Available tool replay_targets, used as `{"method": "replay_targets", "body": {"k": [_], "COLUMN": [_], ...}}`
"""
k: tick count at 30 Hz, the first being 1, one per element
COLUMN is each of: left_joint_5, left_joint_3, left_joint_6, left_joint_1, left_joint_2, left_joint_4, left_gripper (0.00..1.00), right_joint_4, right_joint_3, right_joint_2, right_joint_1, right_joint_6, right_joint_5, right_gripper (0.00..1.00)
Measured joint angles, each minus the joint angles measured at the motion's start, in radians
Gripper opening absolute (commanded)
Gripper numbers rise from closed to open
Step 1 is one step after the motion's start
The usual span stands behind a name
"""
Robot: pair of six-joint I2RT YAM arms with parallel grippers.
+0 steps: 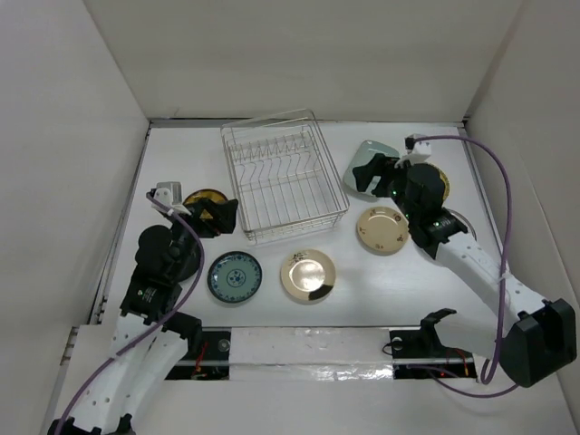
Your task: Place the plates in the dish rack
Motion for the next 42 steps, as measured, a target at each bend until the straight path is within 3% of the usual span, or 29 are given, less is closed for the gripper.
{"method": "replay_targets", "body": {"k": [2,3,6,11,12,13,14,15,17,18,21,27,29,30,33,38,41,42], "left_joint_5": [0.0,0.001,0.008,0.041,0.039,0.037,0.035,0.032,0.029,0.027,0.023,0.008,-0.003,-0.011,-0.023,-0.035,-0.039,-0.039], "left_joint_3": [0.0,0.0,-0.014,-0.029,-0.029,-0.029,-0.029,-0.029,-0.029,-0.029,-0.029,-0.029,-0.029,-0.029,-0.029,-0.029,-0.029,-0.029], "left_joint_6": [-0.008,-0.011,-0.012,0.016,0.027,0.037,0.046,0.052,0.068,0.068,0.09,0.1,0.102,0.103,0.107,0.111,0.111,0.111], "left_joint_1": [-0.001,-0.002,-0.01,-0.013,-0.016,-0.019,-0.023,-0.027,-0.035,-0.041,-0.052,-0.07,-0.074,-0.075,-0.075,-0.075,-0.075,-0.075], "left_joint_2": [-0.033,-0.055,-0.138,-0.253,-0.258,-0.262,-0.266,-0.27,-0.277,-0.284,-0.295,-0.298,-0.298,-0.298,-0.298,-0.298,-0.296,-0.295], "left_joint_4": [-0.006,-0.006,0.006,0.019,0.016,0.01,0.003,-0.003,-0.012,-0.016,-0.026,-0.035,-0.035,-0.036,-0.037,-0.04,-0.042,-0.042], "left_gripper": [0.99,0.99,0.99,0.99,0.97,0.9,0.74,0.38,0.0,0.0,0.0,0.01,0.06,0.13,0.28,0.31,0.31,0.31], "right_joint_4": [-0.005,-0.005,-0.007,-0.024,-0.029,-0.033,-0.036,-0.037,-0.028,-0.029,-0.056,-0.135,-0.177,-0.198,-0.231,-0.168,-0.127,-0.115], "right_joint_3": [-0.029,-0.046,-0.083,-0.085,-0.085,-0.085,-0.086,-0.089,-0.116,-0.131,-0.209,-0.381,-0.444,-0.469,-0.499,-0.467,-0.439,-0.437], "right_joint_2": [-0.033,-0.052,-0.097,-0.087,-0.079,-0.069,-0.059,-0.05,-0.045,-0.045,-0.042,-0.045,-0.058,-0.066,-0.065,0.042,0.105,0.117], "right_joint_1": [-0.024,-0.037,-0.077,-0.202,-0.226,-0.259,-0.291,-0.324,-0.395,-0.414,-0.471,-0.482,-0.502,-0.512,-0.535,-0.541,-0.54,-0.54], "right_joint_6": [0.022,0.035,0.082,0.163,0.177,0.195,0.214,0.235,0.28,0.292,0.334,0.372,0.388,0.393,0.396,0.388,0.383,0.382], "right_joint_5": [0.002,0.004,0.014,0.024,0.023,0.019,0.005,-0.005,-0.031,-0.04,-0.07,-0.152,-0.166,-0.171,-0.181,-0.229,-0.249,-0.25], "right_gripper": [0.64,0.32,0.0,0.0,0.0,0.0,0.0,0.02,0.11,0.23,0.38,0.45,0.47,0.47,0.48,0.47,0.37,0.22]}}
